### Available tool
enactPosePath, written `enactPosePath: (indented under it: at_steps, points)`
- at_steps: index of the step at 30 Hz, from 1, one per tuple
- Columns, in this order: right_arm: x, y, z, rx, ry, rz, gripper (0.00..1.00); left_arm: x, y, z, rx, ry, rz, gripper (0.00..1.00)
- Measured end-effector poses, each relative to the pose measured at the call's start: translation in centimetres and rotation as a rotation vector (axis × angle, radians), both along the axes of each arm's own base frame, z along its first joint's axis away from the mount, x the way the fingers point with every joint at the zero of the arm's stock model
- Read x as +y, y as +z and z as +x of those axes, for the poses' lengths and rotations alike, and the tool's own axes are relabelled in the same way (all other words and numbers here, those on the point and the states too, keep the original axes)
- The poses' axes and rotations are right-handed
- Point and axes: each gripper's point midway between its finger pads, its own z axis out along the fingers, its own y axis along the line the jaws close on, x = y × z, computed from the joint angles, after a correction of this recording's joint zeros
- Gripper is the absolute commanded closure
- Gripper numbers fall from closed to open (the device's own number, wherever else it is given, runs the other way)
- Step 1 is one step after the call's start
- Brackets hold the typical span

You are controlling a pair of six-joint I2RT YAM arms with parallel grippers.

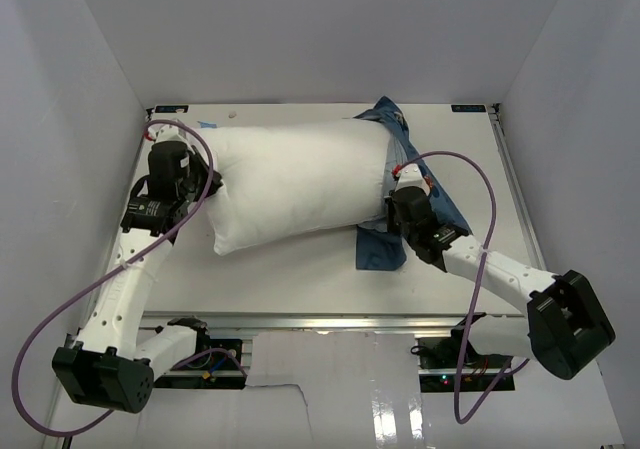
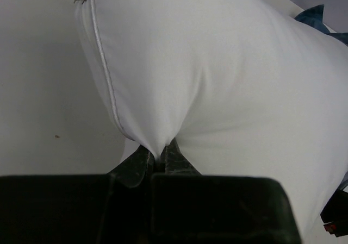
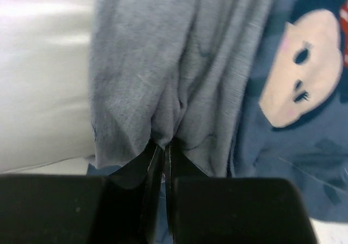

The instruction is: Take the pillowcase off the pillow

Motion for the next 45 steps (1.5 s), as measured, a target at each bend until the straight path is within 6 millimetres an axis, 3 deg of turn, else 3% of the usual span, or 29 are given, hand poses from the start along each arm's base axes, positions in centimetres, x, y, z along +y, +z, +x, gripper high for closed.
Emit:
enactPosePath:
  at_steps: [5, 11, 15, 19, 23, 26, 28, 30, 34, 37, 40, 45]
  points:
    - [-3.3, 0.0, 1.4, -0.012, -0.177, -0.041, 0.92, -0.5, 1.4, 0.5, 0.004, -0.03, -0.008, 1.0]
    - [-8.8, -0.2, 2.4, -0.002, -0.382, -0.072, 0.92, -0.9, 5.0, 2.3, -0.005, -0.077, -0.043, 1.0]
    - [-11.4, -1.1, 2.8, 0.027, -0.464, -0.077, 0.92, -0.8, 7.0, 3.0, -0.005, -0.099, -0.05, 1.0]
    - [-13.1, -2.4, 3.3, 0.069, -0.521, -0.078, 0.92, -0.7, 7.7, 2.8, 0.018, -0.117, -0.06, 1.0]
    - [-13.8, -3.6, 3.8, 0.111, -0.542, -0.057, 0.92, 0.1, 8.1, 2.8, 0.041, -0.11, -0.076, 1.0]
    - [-13.1, -3.7, 4.0, 0.132, -0.495, -0.011, 0.92, 0.8, 7.9, 2.6, 0.051, -0.093, -0.079, 1.0]
    - [-11.4, -3.1, 3.6, 0.135, -0.402, 0.049, 0.6, 1.5, 7.6, 2.9, 0.046, -0.074, -0.069, 1.0]
    - [-9.5, -1.5, 2.5, 0.099, -0.285, 0.138, 0.37, 2.7, 6.9, 3.3, 0.032, -0.033, -0.054, 1.0]
    - [-7.0, 4.6, 0.9, -0.052, -0.108, 0.28, 0.31, 5.4, 3.5, 3.7, 0.063, 0.067, -0.023, 1.0]
    - [-7.7, 6.9, 1.1, -0.12, -0.09, 0.328, 0.32, 6.5, 1.1, 3.7, 0.104, 0.111, -0.006, 1.0]
    - [-9.7, 5.9, 2.0, -0.09, -0.137, 0.345, 0.32, 7.1, 0.4, 3.7, 0.114, 0.131, -0.002, 1.0]
    - [-12.3, -0.5, 1.2, 0.086, -0.231, 0.335, 0.25, 7.3, 0.9, 4.2, 0.088, 0.136, -0.004, 1.0]
